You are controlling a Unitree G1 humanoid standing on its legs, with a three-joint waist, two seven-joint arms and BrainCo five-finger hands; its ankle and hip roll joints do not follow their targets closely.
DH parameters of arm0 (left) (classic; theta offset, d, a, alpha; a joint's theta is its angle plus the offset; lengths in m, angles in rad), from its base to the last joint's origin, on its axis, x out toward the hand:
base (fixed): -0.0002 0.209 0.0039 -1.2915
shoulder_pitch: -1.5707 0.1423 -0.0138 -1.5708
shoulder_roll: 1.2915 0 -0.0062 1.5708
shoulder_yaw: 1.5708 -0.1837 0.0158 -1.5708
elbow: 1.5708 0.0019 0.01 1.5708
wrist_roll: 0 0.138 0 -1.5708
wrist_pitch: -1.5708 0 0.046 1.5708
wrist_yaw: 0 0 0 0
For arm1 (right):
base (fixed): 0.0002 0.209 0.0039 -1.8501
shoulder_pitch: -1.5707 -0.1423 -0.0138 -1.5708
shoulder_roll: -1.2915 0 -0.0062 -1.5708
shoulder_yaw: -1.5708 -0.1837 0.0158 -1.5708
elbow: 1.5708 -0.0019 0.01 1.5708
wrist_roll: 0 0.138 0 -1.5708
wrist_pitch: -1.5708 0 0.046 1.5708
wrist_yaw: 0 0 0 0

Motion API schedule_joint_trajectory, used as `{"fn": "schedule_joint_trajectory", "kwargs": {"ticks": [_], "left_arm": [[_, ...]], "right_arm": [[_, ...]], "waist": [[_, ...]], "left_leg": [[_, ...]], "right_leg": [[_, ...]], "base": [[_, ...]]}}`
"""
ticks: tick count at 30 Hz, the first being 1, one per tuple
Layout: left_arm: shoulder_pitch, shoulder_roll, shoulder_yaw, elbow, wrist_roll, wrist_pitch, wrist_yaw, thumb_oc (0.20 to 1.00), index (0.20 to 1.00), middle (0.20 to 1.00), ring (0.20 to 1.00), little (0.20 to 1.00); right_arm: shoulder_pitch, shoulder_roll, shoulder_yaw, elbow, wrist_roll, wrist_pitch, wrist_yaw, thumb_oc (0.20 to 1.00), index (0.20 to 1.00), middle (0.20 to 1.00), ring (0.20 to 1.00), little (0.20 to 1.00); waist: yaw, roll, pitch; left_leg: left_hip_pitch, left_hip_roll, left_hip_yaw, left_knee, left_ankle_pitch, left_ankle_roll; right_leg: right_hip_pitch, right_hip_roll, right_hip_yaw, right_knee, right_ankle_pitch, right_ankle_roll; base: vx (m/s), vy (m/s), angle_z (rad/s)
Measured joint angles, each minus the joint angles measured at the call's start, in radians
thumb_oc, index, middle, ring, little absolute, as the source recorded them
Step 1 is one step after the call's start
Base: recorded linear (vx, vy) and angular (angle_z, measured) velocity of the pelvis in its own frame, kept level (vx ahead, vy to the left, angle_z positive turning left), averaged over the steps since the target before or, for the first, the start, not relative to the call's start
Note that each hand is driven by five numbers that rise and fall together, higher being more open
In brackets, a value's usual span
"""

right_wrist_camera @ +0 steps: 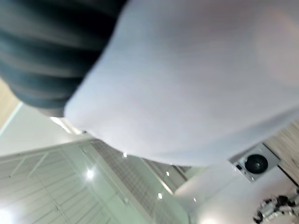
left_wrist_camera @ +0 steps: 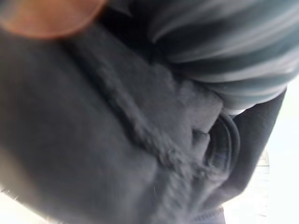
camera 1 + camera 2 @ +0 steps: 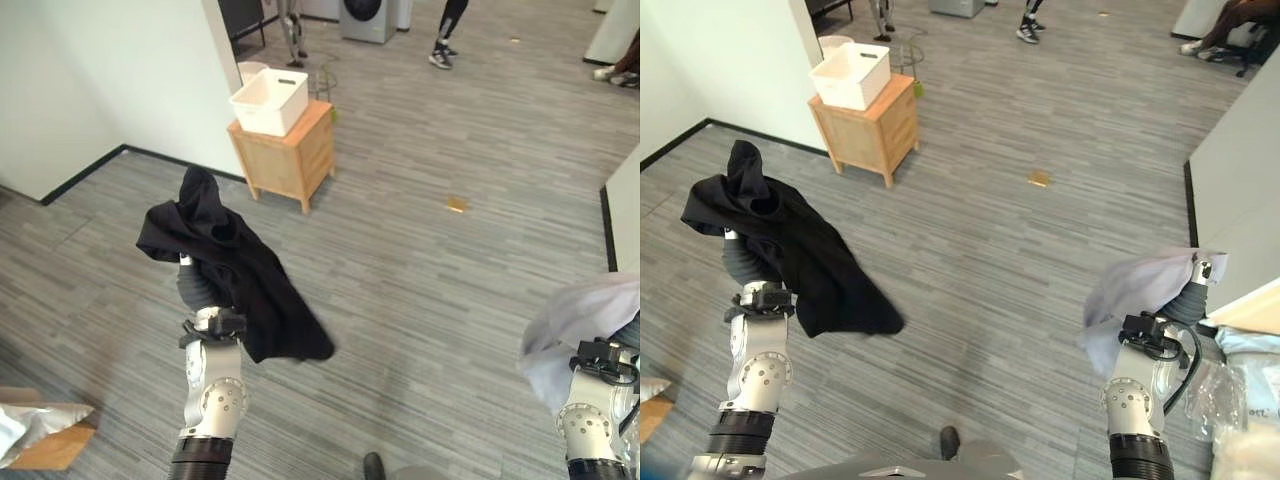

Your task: Pick up bed clothes into laundry basket.

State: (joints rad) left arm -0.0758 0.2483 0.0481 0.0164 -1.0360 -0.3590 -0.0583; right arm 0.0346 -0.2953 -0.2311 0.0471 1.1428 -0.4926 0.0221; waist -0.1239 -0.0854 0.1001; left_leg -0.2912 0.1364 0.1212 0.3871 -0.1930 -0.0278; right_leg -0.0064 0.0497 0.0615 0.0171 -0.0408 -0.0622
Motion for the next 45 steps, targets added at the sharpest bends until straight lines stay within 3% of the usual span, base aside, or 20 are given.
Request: {"fn": "schedule_joint_trajectory", "kwargs": {"ticks": [2,5,7,9,12,14,16,21,25,28,30,33,34,36,37,38,41,43,44,45], "left_arm": [[0.011,0.001,0.008,0.0,-0.019,0.0,0.006,0.2,0.2,0.2,0.2,0.2],[0.009,-0.007,0.053,0.005,-0.012,-0.003,0.007,0.2,0.2,0.2,0.2,0.2],[0.002,-0.005,0.102,-0.002,-0.008,-0.01,0.012,0.2,0.2,0.2,0.2,0.2],[0.006,-0.002,0.184,-0.003,0.0,-0.025,0.015,0.2,0.2,0.2,0.2,0.2],[0.057,0.02,0.234,-0.002,0.022,-0.042,0.03,0.2,0.2,0.2,0.2,0.2],[0.08,0.026,0.267,0.001,0.031,-0.048,0.049,0.2,0.2,0.2,0.2,0.2],[0.082,0.03,0.271,-0.002,0.031,-0.063,0.075,0.2,0.2,0.2,0.2,0.2],[0.014,0.066,0.183,-0.002,0.063,-0.067,0.085,0.2,0.2,0.2,0.2,0.2],[-0.049,0.082,0.124,-0.001,0.075,-0.064,0.066,0.2,0.2,0.2,0.2,0.2],[-0.061,0.089,0.116,0.006,0.074,-0.054,0.04,0.2,0.2,0.2,0.2,0.2],[-0.09,0.105,0.1,0.046,0.073,-0.052,0.029,0.2,0.2,0.2,0.2,0.2],[-0.084,0.101,0.05,0.063,0.074,-0.044,0.009,0.2,0.2,0.2,0.2,0.2],[-0.085,0.085,0.017,0.063,0.072,-0.029,0.002,0.2,0.2,0.2,0.2,0.2],[-0.056,0.03,0.015,0.063,0.072,-0.015,-0.015,0.2,0.2,0.2,0.2,0.2],[-0.05,0.001,0.017,0.062,0.067,-0.012,-0.015,0.2,0.2,0.2,0.2,0.2],[-0.062,-0.009,0.025,0.043,0.056,-0.011,-0.015,0.2,0.2,0.2,0.2,0.2],[-0.085,0.022,0.032,-0.013,0.053,-0.009,-0.016,0.2,0.2,0.2,0.2,0.2],[-0.078,0.037,0.04,-0.024,0.032,-0.01,-0.017,0.2,0.2,0.2,0.2,0.2],[-0.067,0.037,0.026,-0.009,0.019,-0.01,-0.017,0.2,0.2,0.2,0.2,0.2],[-0.064,0.042,0.018,-0.004,0.019,-0.01,-0.018,0.2,0.2,0.2,0.2,0.2]], "right_arm": [[-0.035,-0.008,0.011,-0.004,-0.009,0.004,0.001,0.2,0.2,0.2,0.2,0.2],[-0.067,-0.053,0.049,0.019,-0.053,0.019,0.009,0.2,0.2,0.2,0.2,0.2],[-0.078,-0.038,0.051,0.018,-0.053,0.024,0.006,0.2,0.2,0.2,0.2,0.2],[-0.076,-0.031,0.061,0.018,-0.053,0.028,0.006,0.2,0.2,0.2,0.2,0.2],[-0.041,-0.008,0.077,0.006,-0.053,0.043,0.012,0.2,0.2,0.2,0.2,0.2],[-0.018,0.041,0.09,0.005,-0.056,0.056,0.032,0.2,0.2,0.2,0.2,0.2],[0.01,0.058,0.121,-0.066,-0.042,0.068,0.031,0.2,0.2,0.2,0.2,0.2],[0.016,0.044,0.116,-0.115,-0.052,0.07,0.044,0.2,0.2,0.2,0.2,0.2],[0.039,0.028,0.127,-0.076,-0.074,0.096,0.052,0.2,0.2,0.2,0.2,0.2],[0.06,0.014,0.12,-0.058,-0.073,0.113,0.062,0.2,0.2,0.2,0.2,0.2],[0.052,0.028,0.117,-0.014,-0.071,0.116,0.075,0.2,0.2,0.2,0.2,0.2],[0.048,0.029,0.111,0.049,-0.072,0.119,0.076,0.2,0.2,0.2,0.2,0.2],[0.064,0.021,0.103,0.048,-0.07,0.133,0.074,0.2,0.2,0.2,0.2,0.2],[0.043,0.014,0.101,0.059,-0.062,0.139,0.085,0.2,0.2,0.2,0.2,0.2],[0.026,0.009,0.101,0.062,-0.061,0.139,0.089,0.2,0.2,0.2,0.2,0.2],[-0.016,-0.01,0.109,0.062,-0.06,0.137,0.095,0.2,0.2,0.2,0.2,0.2],[-0.069,-0.052,0.113,0.066,-0.042,0.13,0.092,0.2,0.2,0.2,0.2,0.2],[-0.071,-0.054,0.11,0.066,-0.041,0.121,0.092,0.2,0.2,0.2,0.2,0.2],[-0.047,-0.052,0.088,0.066,-0.041,0.109,0.093,0.2,0.2,0.2,0.2,0.2],[-0.037,-0.061,0.082,0.066,-0.041,0.105,0.092,0.2,0.2,0.2,0.2,0.2]], "waist": [[0.026,0.006,0.018],[0.079,0.051,0.032],[0.1,0.059,0.034],[0.099,0.042,0.04],[0.113,0.072,0.016],[0.133,0.053,0.013],[0.149,0.062,0.015],[0.091,0.108,0.016],[0.044,0.138,0.038],[0.01,0.13,0.04],[-0.006,0.106,0.037],[-0.027,0.097,0.027],[-0.033,0.075,0.02],[-0.036,0.093,0.009],[-0.024,0.11,-0.002],[0.001,0.105,-0.001],[0.005,0.052,0.028],[0.021,0.004,0.052],[0.025,-0.001,0.053],[0.033,0.013,0.05]], "left_leg": [[-0.029,-0.005,0.001,-0.187,0.068,-0.006],[-0.056,-0.059,-0.107,-0.478,0.13,-0.018],[-0.113,-0.093,-0.074,-0.428,0.146,-0.013],[-0.122,-0.136,0.086,-0.32,0.165,0.021],[0.037,-0.174,0.09,-0.426,0.254,0.168],[0.111,-0.187,0.063,-0.423,0.292,0.196],[0.131,-0.203,0.07,-0.356,0.275,0.173],[0.248,-0.261,0.002,-0.406,0.212,0.208],[0.364,-0.243,-0.078,-0.465,0.168,0.144],[0.437,-0.229,-0.102,-0.448,0.043,0.075],[0.528,-0.214,-0.13,-0.466,0.006,0.073],[0.627,-0.165,-0.136,-0.466,-0.044,0.013],[0.652,-0.146,-0.167,-0.384,-0.075,-0.032],[0.643,-0.095,-0.122,-0.203,-0.06,-0.063],[0.573,-0.06,-0.091,-0.031,-0.023,-0.065],[0.42,-0.026,-0.104,0.256,0.141,-0.046],[0.197,-0.011,-0.111,0.456,0.136,-0.047],[0.131,-0.032,-0.086,0.361,0.112,-0.043],[0.085,-0.013,0.06,-0.001,0.136,-0.007],[0.083,0.004,0.111,-0.155,0.151,0.002]], "right_leg": [[0.039,0.003,0.008,-0.018,0.006,0.001],[0.144,0.028,0.071,-0.091,-0.009,0.019],[0.196,0.032,0.085,-0.109,-0.037,0.036],[0.28,0.012,0.088,-0.113,-0.112,0.095],[0.353,0.04,0.132,-0.043,-0.115,0.097],[0.303,0.007,0.112,0.172,-0.189,0.125],[0.157,-0.042,0.057,0.533,-0.14,0.167],[-0.182,-0.133,0.029,0.92,-0.184,0.15],[-0.389,-0.105,0.064,0.646,-0.19,0.132],[-0.446,-0.083,0.088,0.268,-0.064,0.135],[-0.442,-0.102,0.049,-0.127,0.043,0.155],[-0.419,-0.091,0.037,-0.068,0.066,0.152],[-0.382,-0.09,0.06,0.032,0.149,0.15],[-0.355,-0.026,0.044,0.148,0.223,0.081],[-0.342,0.006,0.04,0.177,0.204,0.06],[-0.313,0.037,0.039,0.181,0.172,0.014],[-0.232,0.052,0.04,0.156,0.13,-0.039],[-0.112,0.036,0.056,0.078,0.115,-0.024],[-0.02,0.006,-0.043,0.036,-0.005,0.111],[-0.031,-0.003,-0.112,0.082,-0.03,0.11]], "base": [[0.46,-0.031,-0.22],[0.38,0.007,-0.54],[0.56,0.073,-0.71],[0.68,0.186,-0.53],[0.64,0.31,-0.49],[0.41,0.205,-0.8],[0.27,0.172,-0.72],[0.33,0.195,0.06],[0.38,0.007,0.67],[0.61,-0.126,0.72],[0.55,-0.223,0.72],[0.54,-0.358,0.68],[0.39,-0.329,0.73],[0.31,-0.338,0.36],[0.29,-0.405,-0.3],[0.26,-0.389,-0.3],[0.24,-0.244,-0.01],[0.39,-0.101,0.07],[0.45,-0.057,0.14],[0.41,-0.041,0.05]]}}
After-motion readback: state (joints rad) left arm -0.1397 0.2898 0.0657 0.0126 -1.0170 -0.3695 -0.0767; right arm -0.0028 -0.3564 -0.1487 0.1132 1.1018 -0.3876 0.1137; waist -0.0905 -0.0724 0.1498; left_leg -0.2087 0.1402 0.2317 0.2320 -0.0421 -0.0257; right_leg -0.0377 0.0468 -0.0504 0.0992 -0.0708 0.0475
